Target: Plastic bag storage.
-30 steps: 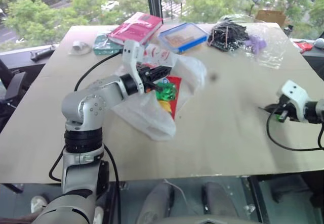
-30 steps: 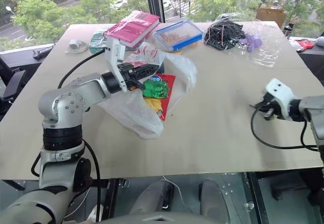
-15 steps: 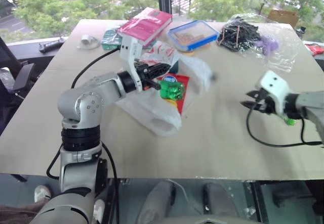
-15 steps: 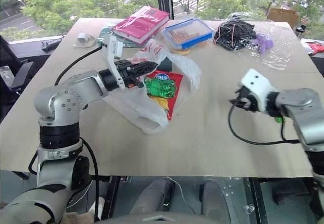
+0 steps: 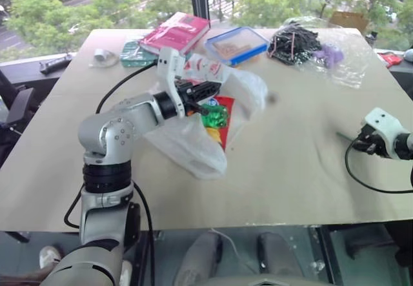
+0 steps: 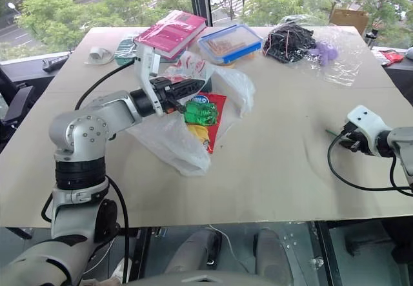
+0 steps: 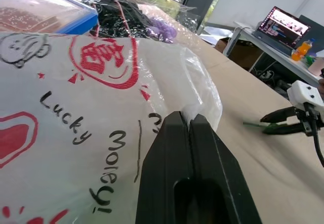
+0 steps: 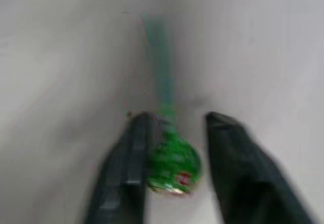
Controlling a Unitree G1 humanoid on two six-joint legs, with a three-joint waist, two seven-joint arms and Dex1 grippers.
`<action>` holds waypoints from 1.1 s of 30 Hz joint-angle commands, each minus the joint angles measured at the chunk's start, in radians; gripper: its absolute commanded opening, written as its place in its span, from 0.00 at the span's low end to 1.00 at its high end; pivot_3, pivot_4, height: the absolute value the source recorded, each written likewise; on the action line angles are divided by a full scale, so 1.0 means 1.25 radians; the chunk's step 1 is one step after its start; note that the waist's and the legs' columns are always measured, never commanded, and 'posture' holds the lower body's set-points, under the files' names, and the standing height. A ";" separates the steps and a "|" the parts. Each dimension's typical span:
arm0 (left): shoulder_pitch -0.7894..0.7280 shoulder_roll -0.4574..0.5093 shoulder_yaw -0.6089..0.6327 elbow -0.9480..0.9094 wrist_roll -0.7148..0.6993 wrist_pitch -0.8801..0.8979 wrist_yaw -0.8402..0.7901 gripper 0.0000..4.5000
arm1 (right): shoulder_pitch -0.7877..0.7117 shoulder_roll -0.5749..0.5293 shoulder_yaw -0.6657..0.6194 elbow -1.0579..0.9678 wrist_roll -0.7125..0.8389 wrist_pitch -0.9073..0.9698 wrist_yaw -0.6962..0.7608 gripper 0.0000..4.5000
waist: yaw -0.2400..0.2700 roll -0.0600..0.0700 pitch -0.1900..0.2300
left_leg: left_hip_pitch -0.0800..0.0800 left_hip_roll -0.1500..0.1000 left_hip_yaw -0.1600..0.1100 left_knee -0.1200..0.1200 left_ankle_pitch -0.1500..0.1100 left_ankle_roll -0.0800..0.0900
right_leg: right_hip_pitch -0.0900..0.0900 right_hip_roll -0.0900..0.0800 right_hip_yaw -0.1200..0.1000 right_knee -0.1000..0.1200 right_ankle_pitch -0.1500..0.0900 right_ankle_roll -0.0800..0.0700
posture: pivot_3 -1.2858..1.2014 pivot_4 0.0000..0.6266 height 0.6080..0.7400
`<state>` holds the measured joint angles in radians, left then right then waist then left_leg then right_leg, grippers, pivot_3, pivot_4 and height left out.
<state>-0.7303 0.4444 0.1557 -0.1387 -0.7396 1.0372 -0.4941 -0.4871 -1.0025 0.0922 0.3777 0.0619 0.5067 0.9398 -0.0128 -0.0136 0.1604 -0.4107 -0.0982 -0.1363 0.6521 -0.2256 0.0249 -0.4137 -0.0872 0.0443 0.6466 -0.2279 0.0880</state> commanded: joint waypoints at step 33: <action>0.000 0.000 0.014 -0.030 -0.019 -0.006 0.012 0.00 | 0.119 0.222 -0.309 -0.698 0.264 0.721 -0.200 0.89 | 0.019 0.001 0.000 | -0.002 0.000 -0.001 0.000 0.000 0.000 | -0.002 0.000 -0.001 0.000 0.000 0.000 | 0.52 0.24 1.00</action>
<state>-0.7250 0.4410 0.1567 -0.1467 -0.7504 1.0391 -0.4760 -0.3041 -0.7563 -0.2351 -0.4292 0.3695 1.3272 0.7495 0.0115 -0.0124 0.1610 -0.4136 -0.0984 -0.1380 0.6523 -0.2257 0.0251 -0.4160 -0.0877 0.0436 0.6468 -0.2277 0.0880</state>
